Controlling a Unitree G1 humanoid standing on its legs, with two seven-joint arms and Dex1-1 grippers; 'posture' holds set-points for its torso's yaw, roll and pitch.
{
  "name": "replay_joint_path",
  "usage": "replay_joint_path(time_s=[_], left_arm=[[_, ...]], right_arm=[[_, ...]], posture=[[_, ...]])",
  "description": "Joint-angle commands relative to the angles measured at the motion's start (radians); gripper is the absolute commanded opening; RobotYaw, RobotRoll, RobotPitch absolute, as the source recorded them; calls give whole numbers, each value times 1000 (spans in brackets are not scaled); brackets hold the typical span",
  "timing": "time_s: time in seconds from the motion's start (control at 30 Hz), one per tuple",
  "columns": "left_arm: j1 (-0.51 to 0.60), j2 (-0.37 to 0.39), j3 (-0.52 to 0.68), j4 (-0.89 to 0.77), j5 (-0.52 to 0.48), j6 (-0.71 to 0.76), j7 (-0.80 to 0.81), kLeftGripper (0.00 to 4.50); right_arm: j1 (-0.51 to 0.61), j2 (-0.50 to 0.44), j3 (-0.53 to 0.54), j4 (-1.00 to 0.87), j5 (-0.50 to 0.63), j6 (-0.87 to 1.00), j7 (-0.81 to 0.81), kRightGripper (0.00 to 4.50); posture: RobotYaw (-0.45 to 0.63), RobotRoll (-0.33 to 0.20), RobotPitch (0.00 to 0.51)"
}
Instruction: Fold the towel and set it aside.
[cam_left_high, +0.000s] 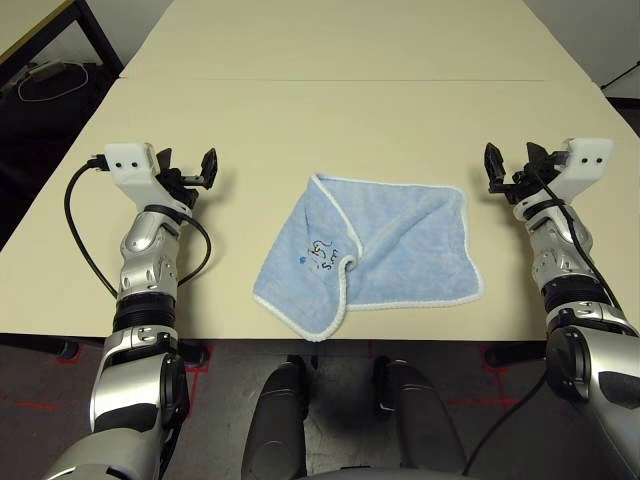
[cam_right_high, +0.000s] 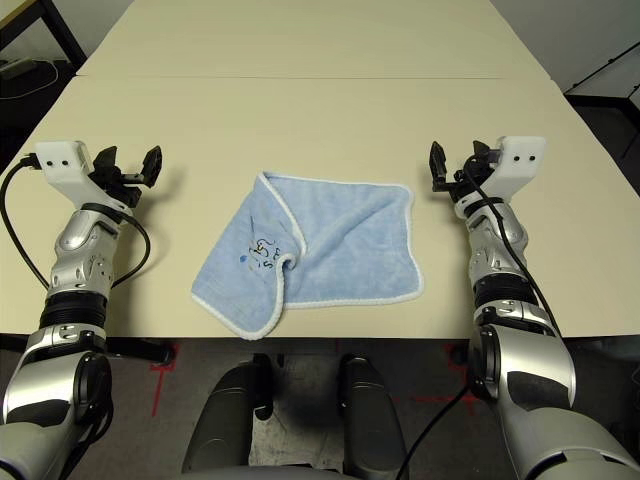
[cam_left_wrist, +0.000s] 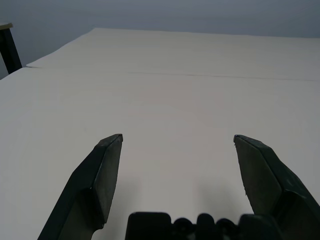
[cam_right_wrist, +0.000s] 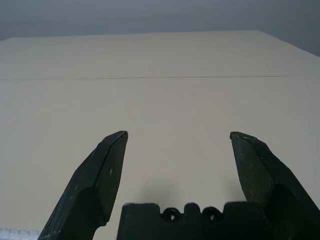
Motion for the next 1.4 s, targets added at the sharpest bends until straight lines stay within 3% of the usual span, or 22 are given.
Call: replay_joint_path(time_s=[0.03, 0.6, 0.7, 0.87, 0.97, 1.4], left_arm=[[13, 7, -1, 8, 3, 4, -8, 4500], [-47, 27, -18, 67, 8, -11, -65, 4500], [-63, 47, -34, 45, -24, 38, -182, 4500], [-65, 121, -119, -24, -66, 150, -517, 4500], [-76, 154, -167, -28, -44, 168, -634, 4500], [-70, 195, -268, -77, -24, 200, -893, 4500]], right_arm=[[11, -11, -15, 7, 15, 12, -4, 4460], [-36, -16, -2, 61, 5, 18, 3, 4460], [-43, -17, -1, 70, 7, 16, 11, 4460], [-46, -15, 2, 76, 5, 13, 22, 4460], [-47, -12, 6, 78, 5, 12, 30, 4460], [-54, -43, 47, 77, -26, 49, 105, 4460]], posture=[[-60, 0, 190], [-47, 0, 183], [-41, 0, 180], [-34, 0, 179], [-36, 0, 179], [-36, 0, 178]])
